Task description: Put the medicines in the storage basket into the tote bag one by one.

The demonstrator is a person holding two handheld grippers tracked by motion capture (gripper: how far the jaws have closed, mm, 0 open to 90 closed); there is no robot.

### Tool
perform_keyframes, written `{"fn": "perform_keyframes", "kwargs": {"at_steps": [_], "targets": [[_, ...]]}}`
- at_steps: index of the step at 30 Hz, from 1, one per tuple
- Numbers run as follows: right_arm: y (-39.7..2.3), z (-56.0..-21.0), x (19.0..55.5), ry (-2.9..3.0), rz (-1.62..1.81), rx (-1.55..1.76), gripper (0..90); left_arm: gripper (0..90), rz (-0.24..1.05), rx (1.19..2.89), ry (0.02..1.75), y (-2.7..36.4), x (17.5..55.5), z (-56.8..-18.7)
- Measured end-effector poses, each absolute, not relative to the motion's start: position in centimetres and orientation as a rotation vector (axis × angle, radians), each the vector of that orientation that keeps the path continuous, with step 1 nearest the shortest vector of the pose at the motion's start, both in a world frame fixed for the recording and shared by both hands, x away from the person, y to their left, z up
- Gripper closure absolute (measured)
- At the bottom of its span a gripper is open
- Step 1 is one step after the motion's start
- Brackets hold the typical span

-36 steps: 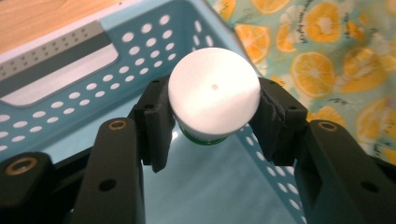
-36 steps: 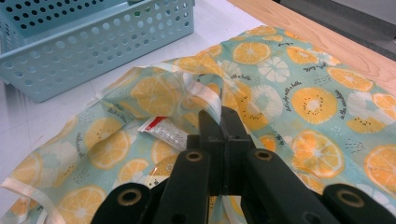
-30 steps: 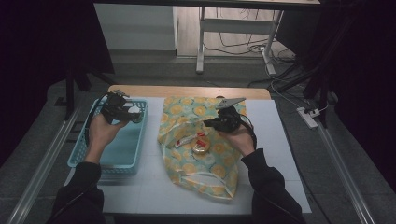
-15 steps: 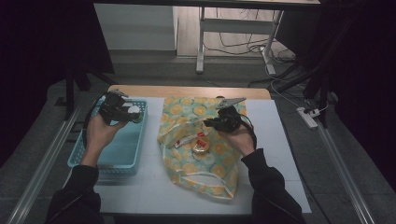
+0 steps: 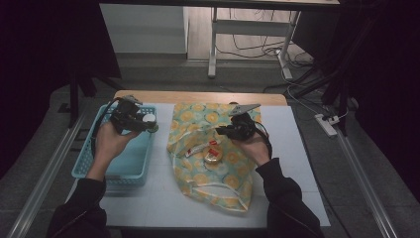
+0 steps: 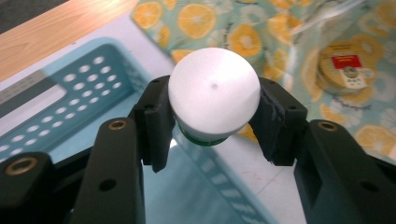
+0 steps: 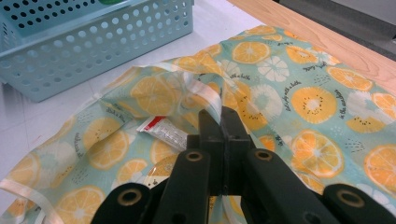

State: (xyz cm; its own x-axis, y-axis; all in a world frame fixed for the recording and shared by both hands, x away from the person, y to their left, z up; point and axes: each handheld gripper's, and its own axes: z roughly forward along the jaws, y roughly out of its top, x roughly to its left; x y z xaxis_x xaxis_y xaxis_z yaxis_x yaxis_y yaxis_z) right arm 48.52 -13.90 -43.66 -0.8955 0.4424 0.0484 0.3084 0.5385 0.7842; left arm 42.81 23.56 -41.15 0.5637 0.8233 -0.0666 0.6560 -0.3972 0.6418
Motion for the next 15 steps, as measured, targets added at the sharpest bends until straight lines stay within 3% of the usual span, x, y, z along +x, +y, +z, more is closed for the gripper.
{"fn": "perform_keyframes", "kwargs": {"at_steps": [15], "targets": [[-14.0,-43.5,48.5,2.606,1.297,0.646,90.0,50.8,0.248,2.233,0.998,18.0,42.3,-42.0]]}}
